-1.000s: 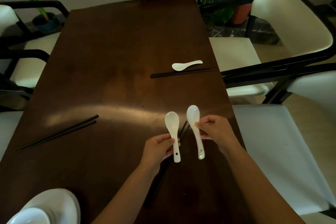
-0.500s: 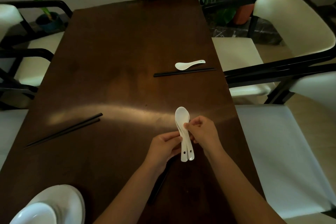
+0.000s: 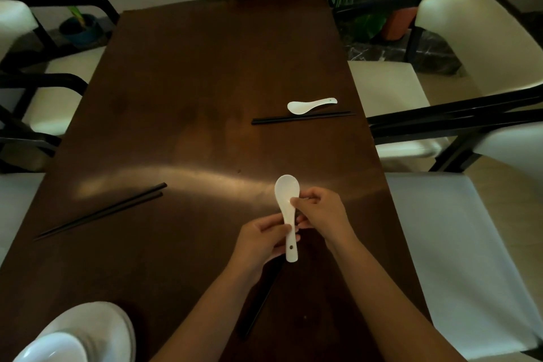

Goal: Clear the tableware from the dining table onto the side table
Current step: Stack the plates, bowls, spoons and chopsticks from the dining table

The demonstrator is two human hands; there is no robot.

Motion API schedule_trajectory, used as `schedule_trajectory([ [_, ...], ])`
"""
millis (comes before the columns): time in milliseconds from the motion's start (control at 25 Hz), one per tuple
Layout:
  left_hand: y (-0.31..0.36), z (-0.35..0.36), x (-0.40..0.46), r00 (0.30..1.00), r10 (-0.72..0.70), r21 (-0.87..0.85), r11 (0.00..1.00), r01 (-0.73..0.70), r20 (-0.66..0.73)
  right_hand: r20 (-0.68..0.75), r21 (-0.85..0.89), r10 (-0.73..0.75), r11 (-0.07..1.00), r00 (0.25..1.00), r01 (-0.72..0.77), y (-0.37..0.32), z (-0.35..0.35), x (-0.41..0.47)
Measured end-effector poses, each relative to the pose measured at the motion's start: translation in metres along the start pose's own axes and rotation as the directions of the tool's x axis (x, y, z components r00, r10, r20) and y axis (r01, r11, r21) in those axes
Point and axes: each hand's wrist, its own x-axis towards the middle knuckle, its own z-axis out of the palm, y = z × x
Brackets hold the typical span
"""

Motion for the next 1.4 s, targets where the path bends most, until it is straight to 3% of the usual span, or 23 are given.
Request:
schedule_trajectory([
  [160,0.014,-0.010,0.017,0.999,-0.004,-0.085,0.996,0.001,-0.042,-0.040,-0.039,-0.060,0.998,0.997,0.058,-0.023,-0.021,0.046],
  [320,0.038,-0.012,0.045,0.998,0.023,-0.113,0.993,-0.030,-0.065,-0.060,-0.317,-0.247,0.923,0.967,0.216,-0.056,-0.038,0.120],
  [480,0.051,-0.013,0.075,0.995,0.070,-0.121,0.990,-0.078,-0.069,0.052,-0.744,-0.513,0.553,0.857,0.376,-0.091,-0.044,0.195],
  [640,0.052,-0.017,0.102,0.994,0.081,-0.149,0.985,-0.092,-0.076,0.214,-0.884,-0.468,0.280,0.858,0.373,-0.111,-0.041,0.251],
  [720,0.051,-0.017,0.112,0.994,0.073,-0.157,0.984,-0.085,-0.080,0.275,-0.900,-0.418,0.204,0.866,0.385,-0.114,-0.035,0.264],
  [880,0.048,-0.017,0.118,0.994,0.055,-0.172,0.983,-0.071,-0.093,0.310,-0.915,-0.466,0.092,0.829,0.394,-0.115,-0.029,0.264],
  [960,0.048,-0.017,0.117,0.994,0.045,-0.187,0.980,-0.065,-0.104,0.344,-0.913,-0.525,0.007,0.779,0.407,-0.122,-0.029,0.254],
  [1040,0.048,-0.019,0.115,0.992,0.053,-0.193,0.978,-0.075,-0.117,0.357,-0.898,-0.637,-0.033,0.683,0.439,-0.138,-0.031,0.237],
  [1120,0.048,-0.021,0.111,0.991,0.067,-0.188,0.978,-0.089,-0.118,0.277,-0.871,-0.718,0.092,0.638,0.482,-0.151,-0.032,0.210],
  [1200,0.049,-0.021,0.108,0.991,0.078,-0.205,0.974,-0.099,-0.106,0.156,-0.725,-0.626,0.453,0.764,0.519,-0.153,-0.032,0.175],
  [1280,0.049,-0.020,0.105,0.992,0.079,-0.217,0.971,-0.099,-0.097,0.170,-0.431,-0.365,0.808,0.915,0.402,-0.138,-0.026,0.140],
  [1400,0.048,-0.018,0.100,0.995,0.064,-0.214,0.974,-0.080,-0.080,0.202,-0.221,-0.152,0.955,0.968,0.197,-0.109,-0.016,0.113],
])
